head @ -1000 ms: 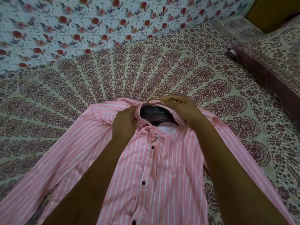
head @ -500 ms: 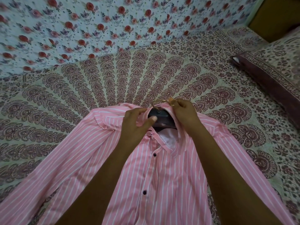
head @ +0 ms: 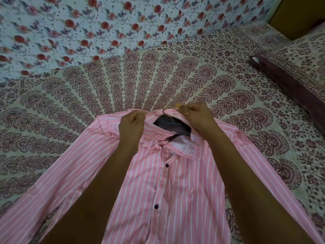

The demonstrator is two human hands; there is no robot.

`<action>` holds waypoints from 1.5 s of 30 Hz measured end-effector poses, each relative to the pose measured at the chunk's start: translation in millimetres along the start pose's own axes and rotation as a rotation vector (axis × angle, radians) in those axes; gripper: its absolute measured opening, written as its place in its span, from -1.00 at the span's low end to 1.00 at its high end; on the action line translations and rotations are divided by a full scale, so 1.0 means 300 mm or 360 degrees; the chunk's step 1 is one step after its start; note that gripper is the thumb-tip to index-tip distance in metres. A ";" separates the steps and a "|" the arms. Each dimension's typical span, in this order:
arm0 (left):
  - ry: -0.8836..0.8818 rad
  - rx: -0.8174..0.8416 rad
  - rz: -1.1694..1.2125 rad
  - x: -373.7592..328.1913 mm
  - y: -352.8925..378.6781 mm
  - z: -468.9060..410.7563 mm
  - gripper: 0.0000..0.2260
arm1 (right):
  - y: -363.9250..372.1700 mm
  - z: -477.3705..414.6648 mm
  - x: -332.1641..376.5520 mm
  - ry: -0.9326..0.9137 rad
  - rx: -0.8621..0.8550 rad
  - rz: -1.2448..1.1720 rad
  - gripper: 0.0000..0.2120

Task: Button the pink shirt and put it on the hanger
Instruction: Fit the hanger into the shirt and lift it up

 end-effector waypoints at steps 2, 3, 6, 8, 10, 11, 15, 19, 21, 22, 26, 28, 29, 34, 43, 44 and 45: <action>-0.0044 -0.0032 0.0084 0.012 -0.013 -0.009 -0.79 | 0.017 0.014 -0.025 0.0203 0.0052 -0.0121 -0.65; -0.0064 -0.0041 0.0100 0.021 -0.013 -0.016 -0.76 | 0.027 0.019 -0.040 0.0310 0.0088 -0.0189 -0.65; -0.0133 -0.0012 0.0046 0.040 0.014 -0.033 -0.80 | 0.031 0.015 -0.089 0.0491 0.0084 -0.0249 -0.69; -0.0167 0.0002 -0.0034 0.050 0.027 -0.041 -0.85 | 0.006 0.005 -0.130 0.0514 -0.0042 -0.0183 -0.67; -0.0124 0.0030 -0.0110 0.047 0.038 -0.042 -0.90 | -0.024 -0.005 -0.154 0.0405 -0.0190 -0.0074 -0.60; -0.0080 0.0048 -0.0148 0.042 0.043 -0.039 -0.91 | -0.034 -0.006 -0.156 0.0332 -0.0239 -0.0010 -0.58; -0.0031 0.0081 -0.0200 0.037 0.039 -0.037 -0.80 | -0.044 0.026 -0.075 -0.0107 -0.0240 0.0218 -0.86; -0.0321 0.0167 0.0073 0.050 0.037 -0.031 -0.78 | 0.022 0.133 0.004 -0.0351 0.0182 -0.0116 -0.72; -0.0410 0.0232 0.0210 0.038 0.050 -0.015 -0.77 | 0.042 0.158 0.011 -0.0495 0.0274 0.0008 -0.58; -0.0429 0.0252 0.0257 0.028 0.054 -0.008 -0.77 | 0.051 0.161 0.014 -0.0633 0.0271 0.0183 -0.48; -0.0427 0.0308 0.0341 0.000 0.061 0.010 -0.84 | 0.053 0.152 0.047 -0.0913 0.0043 0.0616 -0.56; -0.0224 0.0365 0.0216 -0.026 0.048 0.011 -0.85 | 0.013 0.138 0.071 -0.0865 -0.0148 0.0516 -0.65; -0.0111 0.0421 0.0151 -0.036 0.049 0.016 -0.81 | 0.002 0.133 0.082 -0.0842 -0.0190 0.0471 -0.68; 0.0274 0.0517 -0.0006 -0.063 0.059 0.038 -0.89 | 0.013 0.129 0.083 -0.0841 -0.0211 0.0568 -0.68; -0.0326 0.0504 0.0301 0.058 0.013 0.043 -0.81 | 0.090 0.279 0.002 -0.1380 0.0164 0.0922 -0.47; -0.0362 0.0524 0.0340 0.064 0.009 0.040 -0.81 | 0.098 0.298 -0.003 -0.1414 0.0209 0.0943 -0.44; -0.0368 0.0547 0.0349 0.064 0.009 0.041 -0.82 | 0.103 0.313 -0.011 -0.1441 0.0227 0.0963 -0.41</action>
Point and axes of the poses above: each hand's wrist, its own z-axis away from the middle knuckle, its own y-axis out of the palm, x = y × z, the point moved 10 cm from there along -z, towards the middle knuckle, and after that the axes turned 12 degrees about -x, right-handed, at the moved point
